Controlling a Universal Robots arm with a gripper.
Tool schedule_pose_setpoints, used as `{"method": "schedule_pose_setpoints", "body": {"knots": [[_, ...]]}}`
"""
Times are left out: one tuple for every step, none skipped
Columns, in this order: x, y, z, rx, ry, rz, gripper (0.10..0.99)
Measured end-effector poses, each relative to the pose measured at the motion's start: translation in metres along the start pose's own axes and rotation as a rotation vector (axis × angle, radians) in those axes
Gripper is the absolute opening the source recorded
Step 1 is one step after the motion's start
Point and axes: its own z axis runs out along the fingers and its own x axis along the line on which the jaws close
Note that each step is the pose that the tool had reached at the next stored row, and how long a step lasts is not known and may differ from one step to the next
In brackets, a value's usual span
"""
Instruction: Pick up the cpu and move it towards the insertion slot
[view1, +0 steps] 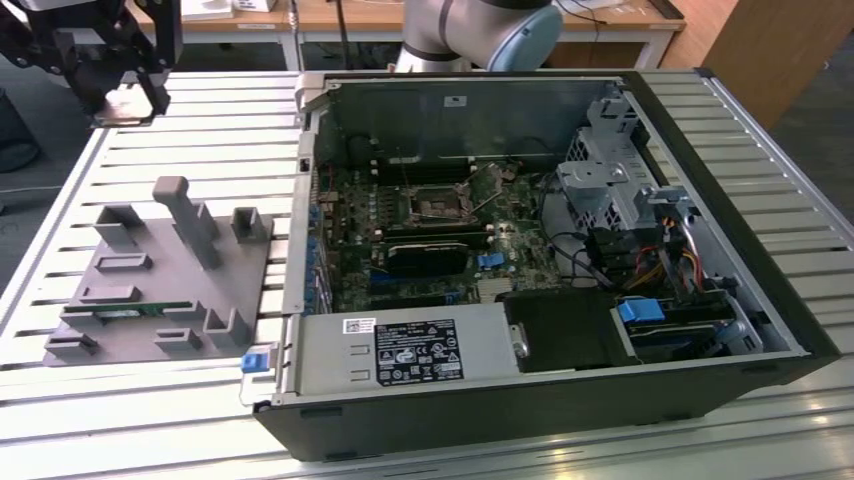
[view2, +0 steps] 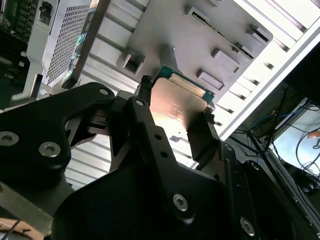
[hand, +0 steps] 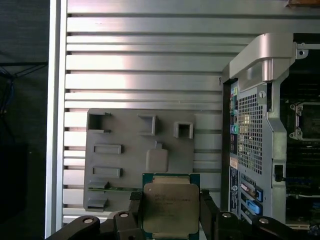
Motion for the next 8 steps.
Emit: {"method": "schedule_pose_setpoints", "body": {"knots": [[-0.0009, 0.0, 0.0, 0.0, 0.0, 0.0, 0.541], [-0.0018, 0.0, -0.0001, 0.0, 0.0001, 0.0, 0.541], [-0.0028, 0.0001, -0.0001, 0.0, 0.0001, 0.0, 0.541], [-0.0038, 0.0001, -0.0001, 0.0, 0.0, 0.0, 0.541], [-0.0049, 0.0001, -0.0001, 0.0, 0.0, 0.0, 0.541], [-0.006, 0.0001, -0.0002, 0.0, 0.0001, 0.0, 0.541], [-0.0072, 0.0001, -0.0002, 0.0, 0.0, 0.0, 0.541], [-0.0084, 0.0001, -0.0001, 0.0, -0.0001, 0.0, 0.541]]}}
